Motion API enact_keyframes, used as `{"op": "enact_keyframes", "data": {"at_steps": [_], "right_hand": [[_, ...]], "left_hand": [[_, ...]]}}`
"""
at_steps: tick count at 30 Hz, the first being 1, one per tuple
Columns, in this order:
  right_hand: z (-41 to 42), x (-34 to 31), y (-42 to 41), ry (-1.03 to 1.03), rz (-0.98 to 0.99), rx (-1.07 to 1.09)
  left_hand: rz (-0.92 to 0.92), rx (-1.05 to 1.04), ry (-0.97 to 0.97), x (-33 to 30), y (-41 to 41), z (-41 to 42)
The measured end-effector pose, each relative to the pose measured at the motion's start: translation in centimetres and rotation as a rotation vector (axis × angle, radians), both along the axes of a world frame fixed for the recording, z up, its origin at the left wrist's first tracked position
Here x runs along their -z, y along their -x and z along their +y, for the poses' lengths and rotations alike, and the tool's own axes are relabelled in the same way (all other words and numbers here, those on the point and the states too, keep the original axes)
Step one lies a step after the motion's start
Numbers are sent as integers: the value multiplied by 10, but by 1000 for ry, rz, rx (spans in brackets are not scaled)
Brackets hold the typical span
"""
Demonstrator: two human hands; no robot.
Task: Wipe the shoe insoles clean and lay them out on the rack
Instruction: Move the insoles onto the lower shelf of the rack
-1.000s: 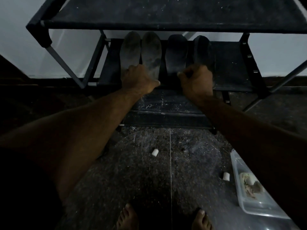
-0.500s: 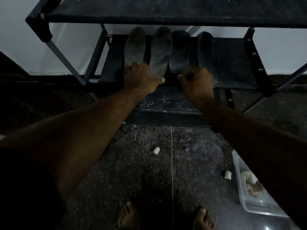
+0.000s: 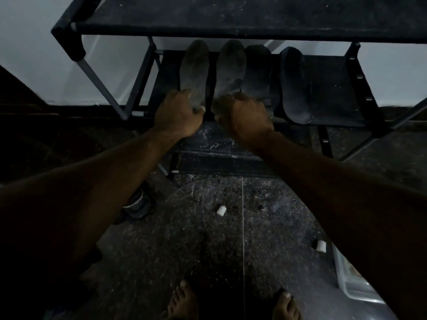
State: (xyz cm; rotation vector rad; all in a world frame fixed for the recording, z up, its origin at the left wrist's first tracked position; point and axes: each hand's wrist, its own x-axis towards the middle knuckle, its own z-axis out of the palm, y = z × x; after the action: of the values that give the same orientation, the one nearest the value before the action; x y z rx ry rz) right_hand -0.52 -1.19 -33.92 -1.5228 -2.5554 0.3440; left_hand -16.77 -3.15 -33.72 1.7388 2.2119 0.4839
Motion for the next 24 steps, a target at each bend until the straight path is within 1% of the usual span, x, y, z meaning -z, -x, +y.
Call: {"op": "enact_keyframes", "data": {"at_steps": [2, 4, 8, 12, 24], "right_hand": [[1, 1, 7, -3, -18, -46], [4, 4, 9, -1, -36, -73], [5, 11, 8, -39, -81, -79], [1, 13, 5, -70, -63, -91], [-3, 10, 2, -30, -77, -94]], "left_hand": [[-25, 44, 55, 5, 9, -1], [-34, 69, 68, 9, 14, -2], [-38, 108, 21, 13, 21, -4], [-57, 126, -28, 16, 24, -7], [-76, 97, -91, 19, 23, -14]]}}
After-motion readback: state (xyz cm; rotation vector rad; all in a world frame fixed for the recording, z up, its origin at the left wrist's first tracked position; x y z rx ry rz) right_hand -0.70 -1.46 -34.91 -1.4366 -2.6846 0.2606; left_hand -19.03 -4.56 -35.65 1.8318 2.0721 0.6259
